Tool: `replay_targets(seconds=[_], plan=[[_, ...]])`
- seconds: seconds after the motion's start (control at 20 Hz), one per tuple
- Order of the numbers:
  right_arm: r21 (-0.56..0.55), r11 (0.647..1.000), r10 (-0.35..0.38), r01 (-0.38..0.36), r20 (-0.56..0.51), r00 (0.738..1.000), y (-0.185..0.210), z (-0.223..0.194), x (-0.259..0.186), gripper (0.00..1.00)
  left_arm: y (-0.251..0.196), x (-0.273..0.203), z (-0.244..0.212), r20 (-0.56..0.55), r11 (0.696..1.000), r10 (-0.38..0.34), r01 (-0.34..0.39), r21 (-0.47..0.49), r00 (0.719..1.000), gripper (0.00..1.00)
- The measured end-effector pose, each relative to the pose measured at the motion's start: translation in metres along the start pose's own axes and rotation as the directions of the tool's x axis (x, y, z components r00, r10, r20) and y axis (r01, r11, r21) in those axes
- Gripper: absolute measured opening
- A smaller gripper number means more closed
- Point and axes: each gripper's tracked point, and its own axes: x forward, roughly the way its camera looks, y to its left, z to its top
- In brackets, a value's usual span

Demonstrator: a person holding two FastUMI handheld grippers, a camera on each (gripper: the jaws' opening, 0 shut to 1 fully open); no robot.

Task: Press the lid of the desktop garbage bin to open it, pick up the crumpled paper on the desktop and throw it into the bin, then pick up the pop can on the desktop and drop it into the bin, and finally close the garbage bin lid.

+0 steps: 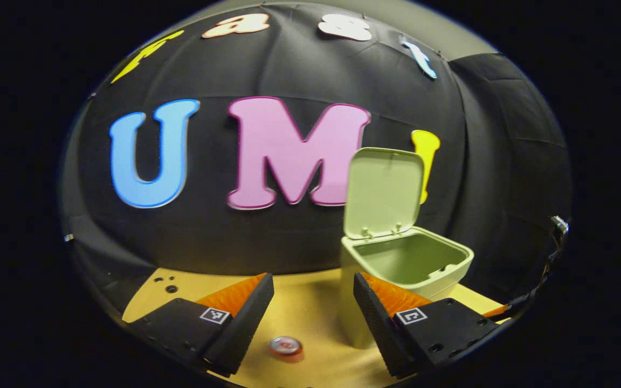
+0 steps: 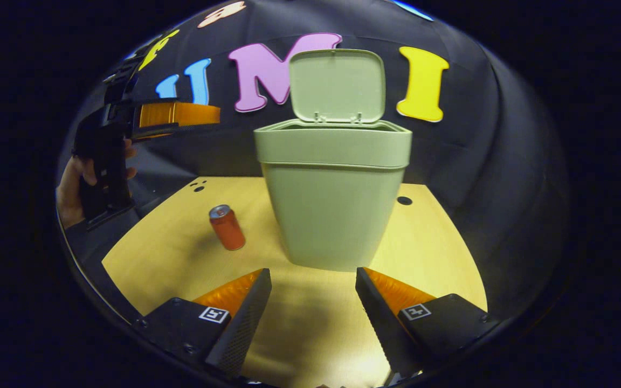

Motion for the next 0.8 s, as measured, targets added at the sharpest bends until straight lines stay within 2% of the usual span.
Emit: replay_targets(seconds=[0.15,0.3,0.55,0.8], plan=[[-0.010,0.998,0.055,-0.055,-0.014,0.998,0.031,-0.001,0.017,0.99,0.041,-0.038,-0.025,-0.035,0.994,0.103,-0.104,-0.029,0.994,0.96],[0.010,0.995,0.104,-0.104,-0.016,0.994,0.065,0.006,0.037,0.99,0.074,-0.077,-0.054,-0.091,0.983,0.172,-0.177,-0.054,0.981,0.96],[-0.055,0.983,0.176,-0.177,-0.021,0.984,0.119,0.011,0.076,0.99,0.114,-0.129,-0.095,-0.172,0.965,0.245,-0.258,-0.057,0.954,0.96],[-0.096,0.973,0.208,-0.211,-0.043,0.977,0.158,0.008,0.122,1.00,0.145,-0.163,-0.116,-0.219,0.944,0.306,-0.325,-0.059,0.927,0.96]])
